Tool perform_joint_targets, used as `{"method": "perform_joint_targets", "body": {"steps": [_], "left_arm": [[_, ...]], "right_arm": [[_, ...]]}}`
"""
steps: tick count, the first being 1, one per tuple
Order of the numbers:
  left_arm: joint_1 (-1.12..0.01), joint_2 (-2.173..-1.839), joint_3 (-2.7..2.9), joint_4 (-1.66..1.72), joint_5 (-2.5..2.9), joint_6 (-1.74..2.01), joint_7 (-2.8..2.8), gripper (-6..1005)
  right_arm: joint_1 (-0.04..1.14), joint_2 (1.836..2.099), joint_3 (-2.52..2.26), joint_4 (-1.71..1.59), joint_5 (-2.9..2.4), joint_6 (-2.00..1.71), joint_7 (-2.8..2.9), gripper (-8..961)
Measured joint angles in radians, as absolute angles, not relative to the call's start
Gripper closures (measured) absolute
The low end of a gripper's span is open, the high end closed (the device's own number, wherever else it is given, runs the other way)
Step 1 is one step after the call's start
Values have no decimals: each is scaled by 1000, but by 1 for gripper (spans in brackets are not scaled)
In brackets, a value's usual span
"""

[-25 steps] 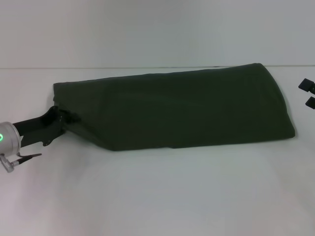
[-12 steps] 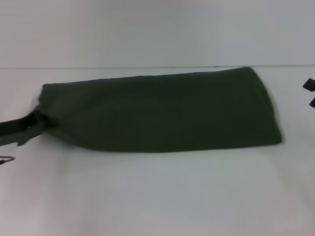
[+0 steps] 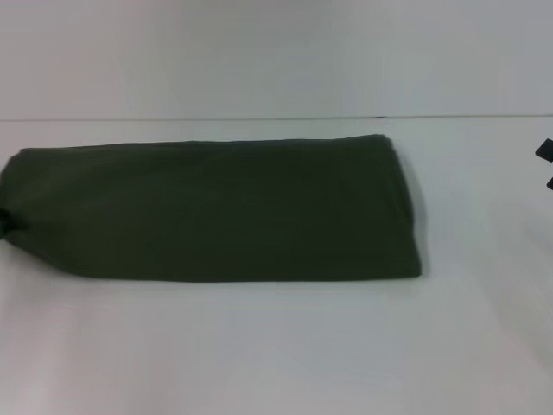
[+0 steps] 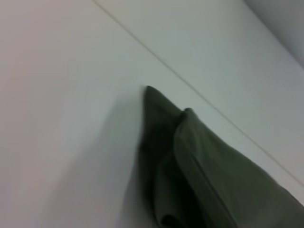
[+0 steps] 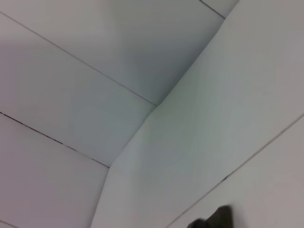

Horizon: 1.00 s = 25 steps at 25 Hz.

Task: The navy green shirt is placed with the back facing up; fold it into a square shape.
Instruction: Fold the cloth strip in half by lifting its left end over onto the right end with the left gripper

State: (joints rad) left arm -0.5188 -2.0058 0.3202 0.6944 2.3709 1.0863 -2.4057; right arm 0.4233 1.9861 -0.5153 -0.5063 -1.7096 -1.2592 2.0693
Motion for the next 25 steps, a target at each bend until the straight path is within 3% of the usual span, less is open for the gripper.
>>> {"method": "perform_joint_targets", "body": {"steps": [7,18,25], "left_arm": [[-519,-2002,294,723,2400,1060,-2429,963],[-594,-2024,382,807,2126,1369,-2443,961],[-707,-2104,544,888,2114,1404,-2473,955]], "right_arm": [[423,1985,-515,-506,-1711,-1258,2066,60],[424,1991,-527,-503,-1712,-1269,2062,74],[429,1994,-528,-503,-1712,-1271,2060,83]]}}
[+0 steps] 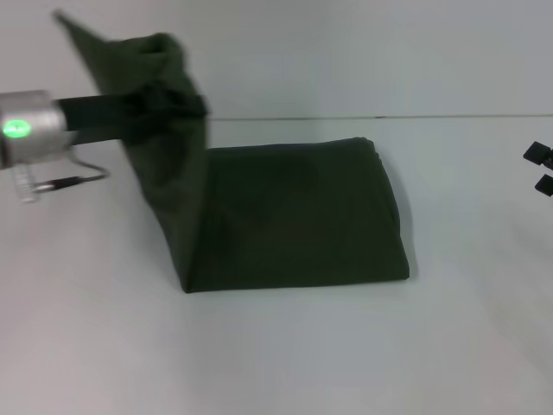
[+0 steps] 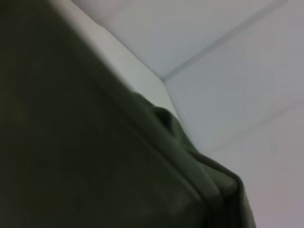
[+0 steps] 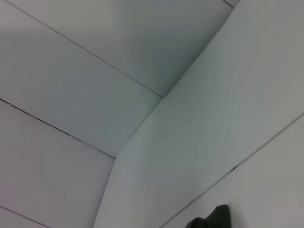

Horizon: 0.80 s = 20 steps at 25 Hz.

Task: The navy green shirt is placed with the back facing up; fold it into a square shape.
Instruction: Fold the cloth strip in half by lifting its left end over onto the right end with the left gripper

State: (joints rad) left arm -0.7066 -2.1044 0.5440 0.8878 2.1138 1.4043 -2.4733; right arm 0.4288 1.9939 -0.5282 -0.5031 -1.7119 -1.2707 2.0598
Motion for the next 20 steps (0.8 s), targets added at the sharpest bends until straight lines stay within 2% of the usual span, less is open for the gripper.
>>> {"method": "perform_joint_targets", "body": {"steps": [4,6,15,18,20], "left_arm": [[-753,-2153,682,873,2110,1329,-2454,954],[-771,-2164,767,849,2091,1276,-2448,955],[-872,-2170,1159,651,1986,1071,-2337,954],[-866,-2169,1192,701,1984,1149,-2323,954],[-830,-2165,1180,797,1975,1278,-2289,900]], "right_arm": [[431,1996,-529,-503,-1715,-1267,2057,89],[432,1996,-529,-503,-1716,-1267,2057,91],[434,1997,-534,-499,-1739,-1259,2057,103],[432,1995,-534,-498,-1740,-1259,2057,107],[430,1994,-534,-497,-1741,-1259,2057,109]]}}
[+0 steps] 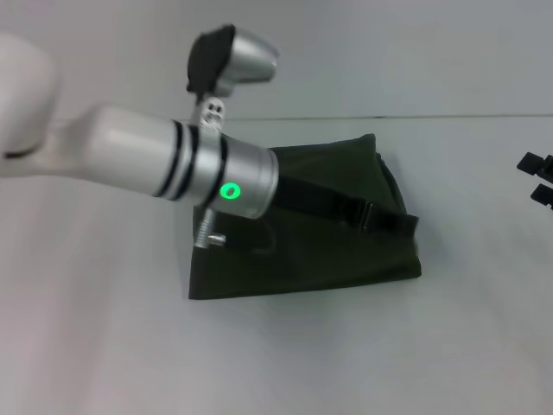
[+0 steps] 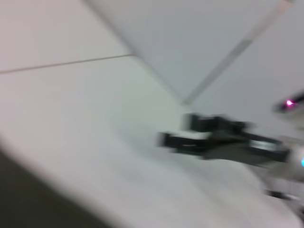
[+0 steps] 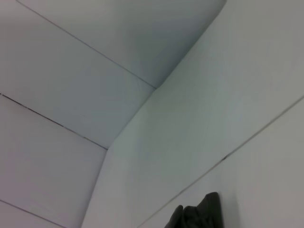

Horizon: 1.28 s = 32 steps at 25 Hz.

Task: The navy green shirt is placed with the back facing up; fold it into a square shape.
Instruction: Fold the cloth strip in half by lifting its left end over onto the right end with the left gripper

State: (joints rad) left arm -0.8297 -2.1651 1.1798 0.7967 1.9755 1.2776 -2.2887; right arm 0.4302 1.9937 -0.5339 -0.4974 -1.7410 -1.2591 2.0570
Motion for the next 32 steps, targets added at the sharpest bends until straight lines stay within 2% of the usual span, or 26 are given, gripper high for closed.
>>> {"method": "perform_joint_targets", "body": {"steps": [4,7,9,10,12,14,17,24,32], "left_arm": [[-721,-2163,1096,991,1961,1462,-2249,793],[-643,-2162,929,1040,1946,1451,-2320,664],[-619,-2148,776,985,1930,1433,-2388,578],[-614,-2134,716,942,1919,1434,-2405,496],[-598,-2108,645,850,1887,1444,-2401,332],[-575,-2092,624,792,1850,1445,-2369,253],[-555,-2093,619,777,1834,1439,-2340,135],[-538,-2103,610,768,1823,1435,-2306,95],[-538,-2109,602,763,1801,1433,-2284,72]], "right_arm": [[433,1986,-539,-497,-1767,-1265,2059,115],[443,1977,-543,-503,-1805,-1276,2070,119],[462,1961,-548,-505,-1838,-1295,2085,121],[473,1953,-551,-507,-1856,-1302,2096,122],[511,1937,-568,-515,-1902,-1315,2132,125],[559,1924,-592,-528,-1953,-1311,2180,128],[670,1913,-639,-536,-2077,-1276,2282,132],[875,1932,-724,-526,-2278,-1127,2443,141],[948,1963,-857,-484,-2373,-1032,2584,151]]}}
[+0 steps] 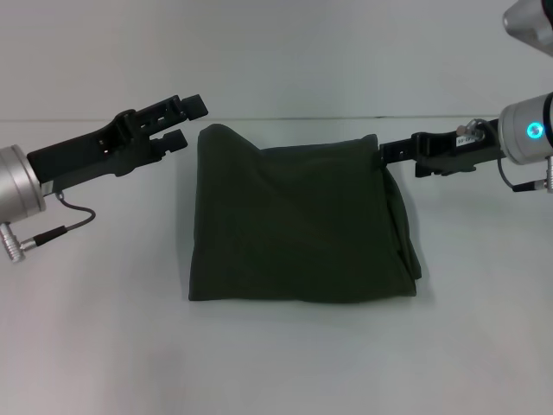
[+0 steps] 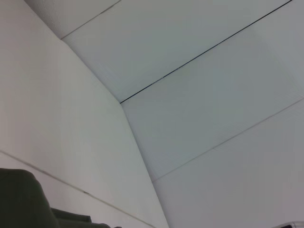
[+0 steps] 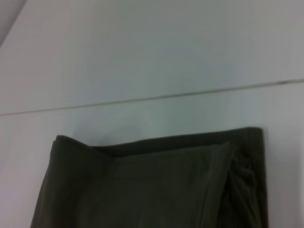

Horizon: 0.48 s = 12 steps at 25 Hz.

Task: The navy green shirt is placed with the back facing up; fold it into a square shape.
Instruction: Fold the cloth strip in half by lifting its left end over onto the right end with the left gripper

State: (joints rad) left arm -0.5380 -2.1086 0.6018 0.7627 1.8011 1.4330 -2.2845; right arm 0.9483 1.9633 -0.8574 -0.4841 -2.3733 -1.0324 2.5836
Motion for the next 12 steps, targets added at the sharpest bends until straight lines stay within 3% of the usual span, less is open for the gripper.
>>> {"method": "perform_joint_targets", "body": {"steps": [4,12], "left_arm": [[-540,-2110,601,762,1800,1433,-2278,72],[-536,-2113,600,756,1799,1415,-2265,72]], "right_arm": [[955,1973,-864,-464,-2372,-1006,2590,156],[978,2017,-865,-416,-2367,-926,2556,167]]}}
